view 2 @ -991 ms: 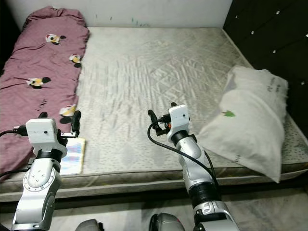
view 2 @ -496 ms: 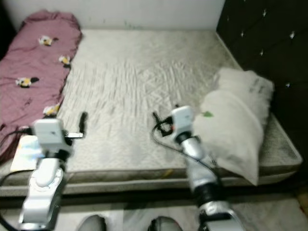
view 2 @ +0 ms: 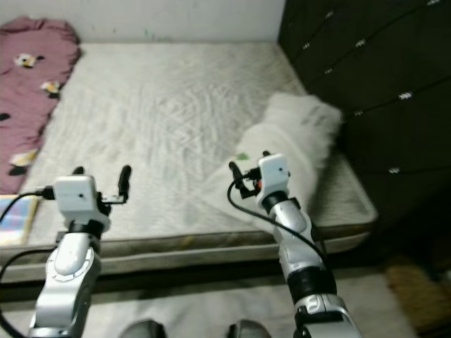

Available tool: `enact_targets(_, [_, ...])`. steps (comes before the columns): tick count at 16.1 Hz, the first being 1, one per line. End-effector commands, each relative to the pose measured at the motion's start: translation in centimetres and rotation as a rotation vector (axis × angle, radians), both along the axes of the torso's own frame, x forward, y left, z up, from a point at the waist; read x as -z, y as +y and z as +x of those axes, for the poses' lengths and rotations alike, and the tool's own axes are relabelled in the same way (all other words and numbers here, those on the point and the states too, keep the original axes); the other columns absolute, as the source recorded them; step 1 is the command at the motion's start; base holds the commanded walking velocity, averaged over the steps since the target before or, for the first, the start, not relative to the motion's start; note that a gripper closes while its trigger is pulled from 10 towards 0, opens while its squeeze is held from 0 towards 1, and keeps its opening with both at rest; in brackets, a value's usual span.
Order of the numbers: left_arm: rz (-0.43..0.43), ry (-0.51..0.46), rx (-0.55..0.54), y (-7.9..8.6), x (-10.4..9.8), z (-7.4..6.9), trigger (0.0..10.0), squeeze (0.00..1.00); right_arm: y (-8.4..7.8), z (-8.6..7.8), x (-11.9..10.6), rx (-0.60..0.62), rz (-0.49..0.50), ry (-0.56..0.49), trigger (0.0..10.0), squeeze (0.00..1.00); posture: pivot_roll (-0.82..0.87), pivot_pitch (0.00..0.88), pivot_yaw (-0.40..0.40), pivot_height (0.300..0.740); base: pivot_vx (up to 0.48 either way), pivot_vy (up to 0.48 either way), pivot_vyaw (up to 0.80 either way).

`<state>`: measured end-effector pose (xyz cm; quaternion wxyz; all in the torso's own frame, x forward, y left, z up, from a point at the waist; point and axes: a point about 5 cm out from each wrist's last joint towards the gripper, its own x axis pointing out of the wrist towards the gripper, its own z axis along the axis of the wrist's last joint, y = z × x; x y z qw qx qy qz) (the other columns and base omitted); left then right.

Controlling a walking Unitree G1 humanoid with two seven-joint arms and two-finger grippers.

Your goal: Clean up the room

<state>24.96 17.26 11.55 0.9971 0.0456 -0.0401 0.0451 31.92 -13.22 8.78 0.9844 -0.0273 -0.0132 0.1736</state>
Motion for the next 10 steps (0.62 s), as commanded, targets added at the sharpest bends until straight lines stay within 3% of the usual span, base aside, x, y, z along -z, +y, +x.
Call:
enact_targets(1, [0.017, 0.003, -0.038, 0.8, 0.1, -0.3, 10.0, 0.0, 0.8, 0.1, -0.1, -0.019, 0.004, -0.003, 10.0, 0.0, 0.0, 0.055, -0.025, 0.74, 0.0, 0.0, 0.0])
enact_targets(5, [0.01, 0.006, -0.063, 1.3, 0.1, -0.5, 10.0, 0.0, 0.9, 0.0, 0.0, -0.019, 0.006, -0.001, 10.0, 0.0, 0.01, 0.051, -0.024, 0.74, 0.0, 0.0, 0.0])
enact_targets(10, [-0.012, 0.057, -0.166, 3.0, 1.1, -2.0, 10.0, 0.0, 0.8, 0.0, 0.2, -0.007, 0.012, 0.001, 10.0, 0.0, 0.02, 0.037, -0.006, 0.74, 0.0, 0.0, 0.0])
